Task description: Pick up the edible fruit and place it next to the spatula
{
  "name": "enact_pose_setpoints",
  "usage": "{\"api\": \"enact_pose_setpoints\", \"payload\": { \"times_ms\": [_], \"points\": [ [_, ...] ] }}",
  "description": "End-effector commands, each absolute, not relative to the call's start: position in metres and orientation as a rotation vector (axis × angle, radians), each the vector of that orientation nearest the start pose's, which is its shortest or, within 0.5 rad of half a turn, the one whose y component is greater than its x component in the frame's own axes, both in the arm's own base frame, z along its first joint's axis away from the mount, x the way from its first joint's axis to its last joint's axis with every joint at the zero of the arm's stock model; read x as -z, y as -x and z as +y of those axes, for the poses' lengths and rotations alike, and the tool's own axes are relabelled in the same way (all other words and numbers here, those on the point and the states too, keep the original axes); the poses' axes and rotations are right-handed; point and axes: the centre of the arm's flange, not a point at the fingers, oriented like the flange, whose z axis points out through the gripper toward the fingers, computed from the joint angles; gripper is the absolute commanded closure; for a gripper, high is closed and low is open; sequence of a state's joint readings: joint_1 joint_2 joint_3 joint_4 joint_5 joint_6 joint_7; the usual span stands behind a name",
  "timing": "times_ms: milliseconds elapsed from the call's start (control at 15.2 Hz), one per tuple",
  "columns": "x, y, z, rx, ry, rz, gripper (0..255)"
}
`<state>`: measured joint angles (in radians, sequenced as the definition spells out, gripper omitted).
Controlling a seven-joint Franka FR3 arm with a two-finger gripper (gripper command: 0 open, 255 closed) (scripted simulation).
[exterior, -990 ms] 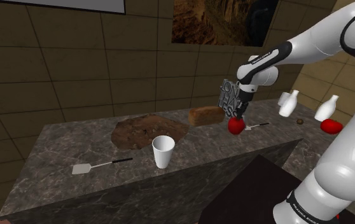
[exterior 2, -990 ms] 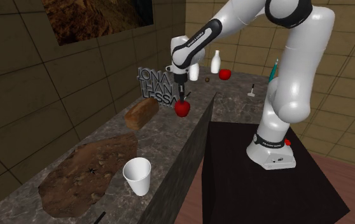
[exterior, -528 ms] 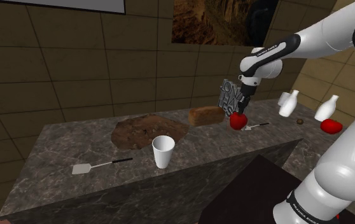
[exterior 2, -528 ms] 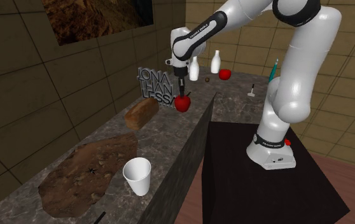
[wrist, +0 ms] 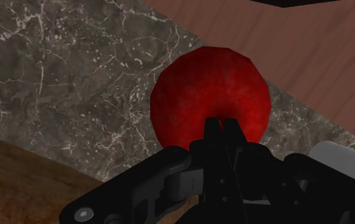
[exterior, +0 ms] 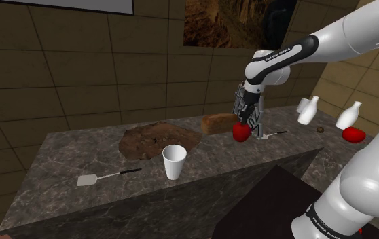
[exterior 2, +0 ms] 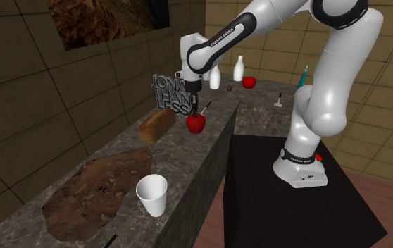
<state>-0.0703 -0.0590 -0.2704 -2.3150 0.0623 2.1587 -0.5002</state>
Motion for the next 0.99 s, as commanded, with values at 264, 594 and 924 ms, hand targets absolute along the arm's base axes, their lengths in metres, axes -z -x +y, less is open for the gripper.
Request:
{"api": "enact_pose_setpoints", "payload": {
  "times_ms": [264,594,924],
  "points": [
    [-0.362,-0.490,-0.087,-0.097,3.034,-0.185,255],
    [-0.362,-0.510,-0.024,-0.097,3.034,-0.185,255],
    [-0.362,-0.530,0.039,-0.097,3.034,-0.185,255]
  ]
}}
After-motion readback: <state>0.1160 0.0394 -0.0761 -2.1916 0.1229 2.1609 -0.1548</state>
